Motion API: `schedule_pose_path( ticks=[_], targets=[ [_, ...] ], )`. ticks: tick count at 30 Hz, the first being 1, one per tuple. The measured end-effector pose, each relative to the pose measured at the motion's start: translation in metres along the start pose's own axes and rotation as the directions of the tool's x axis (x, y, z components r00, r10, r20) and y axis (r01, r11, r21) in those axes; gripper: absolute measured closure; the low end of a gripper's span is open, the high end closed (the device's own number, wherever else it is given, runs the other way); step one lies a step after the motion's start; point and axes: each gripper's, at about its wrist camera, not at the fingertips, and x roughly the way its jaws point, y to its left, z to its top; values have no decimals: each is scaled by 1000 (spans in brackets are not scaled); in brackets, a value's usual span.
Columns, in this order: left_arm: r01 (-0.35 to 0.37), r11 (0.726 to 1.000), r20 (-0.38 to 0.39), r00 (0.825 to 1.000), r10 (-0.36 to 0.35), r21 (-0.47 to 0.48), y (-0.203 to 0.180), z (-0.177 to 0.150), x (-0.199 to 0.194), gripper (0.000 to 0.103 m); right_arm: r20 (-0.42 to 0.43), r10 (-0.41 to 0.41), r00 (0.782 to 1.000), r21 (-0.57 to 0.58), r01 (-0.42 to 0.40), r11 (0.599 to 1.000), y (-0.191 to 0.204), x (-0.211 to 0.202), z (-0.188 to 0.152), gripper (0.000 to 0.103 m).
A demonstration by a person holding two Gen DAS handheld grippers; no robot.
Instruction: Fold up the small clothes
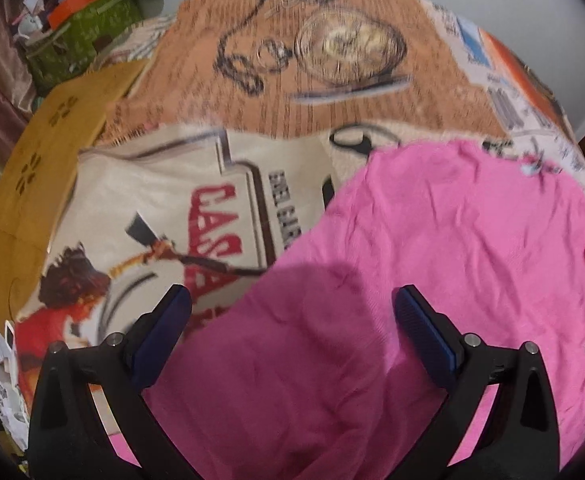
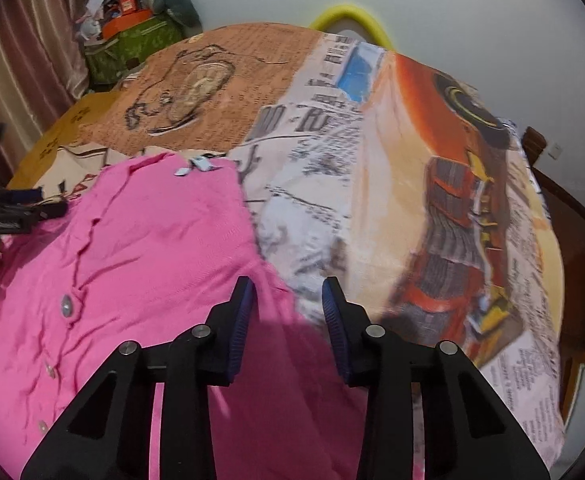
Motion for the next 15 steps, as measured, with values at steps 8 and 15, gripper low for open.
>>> schedule_pose_path(
  ticks=[8,15],
  targets=[
    [24,999,-9,1000,-24,-39,6,-6,1,0,36,-4,999,-39,6,999,14,6,-3,97],
    [11,999,1,1000,-11,-37,8,-10,0,0,142,-50,989,7,50,999,-11,-23,5,98]
  ],
)
